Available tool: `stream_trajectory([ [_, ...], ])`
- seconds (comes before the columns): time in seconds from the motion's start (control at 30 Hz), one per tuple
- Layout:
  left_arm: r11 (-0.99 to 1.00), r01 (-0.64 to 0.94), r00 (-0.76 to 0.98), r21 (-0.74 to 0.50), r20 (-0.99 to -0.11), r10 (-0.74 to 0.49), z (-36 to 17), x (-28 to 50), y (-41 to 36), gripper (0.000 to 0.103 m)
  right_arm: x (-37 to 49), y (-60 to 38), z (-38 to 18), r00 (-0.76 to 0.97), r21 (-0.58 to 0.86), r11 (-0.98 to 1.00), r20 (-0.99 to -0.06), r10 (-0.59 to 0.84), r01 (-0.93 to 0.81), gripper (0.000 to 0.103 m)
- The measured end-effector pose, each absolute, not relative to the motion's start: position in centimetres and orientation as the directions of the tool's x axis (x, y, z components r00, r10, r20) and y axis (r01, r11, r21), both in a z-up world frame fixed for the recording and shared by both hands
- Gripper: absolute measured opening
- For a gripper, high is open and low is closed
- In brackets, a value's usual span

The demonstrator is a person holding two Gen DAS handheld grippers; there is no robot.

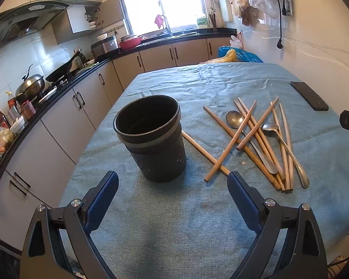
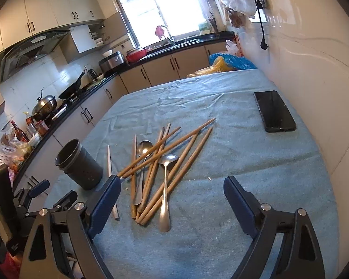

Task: Organize utensils
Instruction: 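Move both tools over the scattered wooden chopsticks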

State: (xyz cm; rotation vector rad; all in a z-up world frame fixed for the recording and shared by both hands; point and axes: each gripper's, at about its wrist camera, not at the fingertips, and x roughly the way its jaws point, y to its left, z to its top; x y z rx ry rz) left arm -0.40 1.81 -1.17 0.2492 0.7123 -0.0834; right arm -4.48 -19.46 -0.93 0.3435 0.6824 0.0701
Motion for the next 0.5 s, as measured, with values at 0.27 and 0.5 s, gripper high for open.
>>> stream_trajectory([
  [0.27,0.970,0.156,0.751,0.188,-0.660,0.007,-1.4,-0.2,2.1,0.094,-4.9,-17.2,-0.3,0.780,0.226,0.973,-0.618,0.100,0.054,0.093],
  [0.5,0.972,0.152,0.748,0.182,-0.663,0.007,-1.6,-0.2,2.5,0.094,-4.6,-16.7,-0.6,0.765,0.209,0.977,-0.636,0.098,0.049,0.093],
])
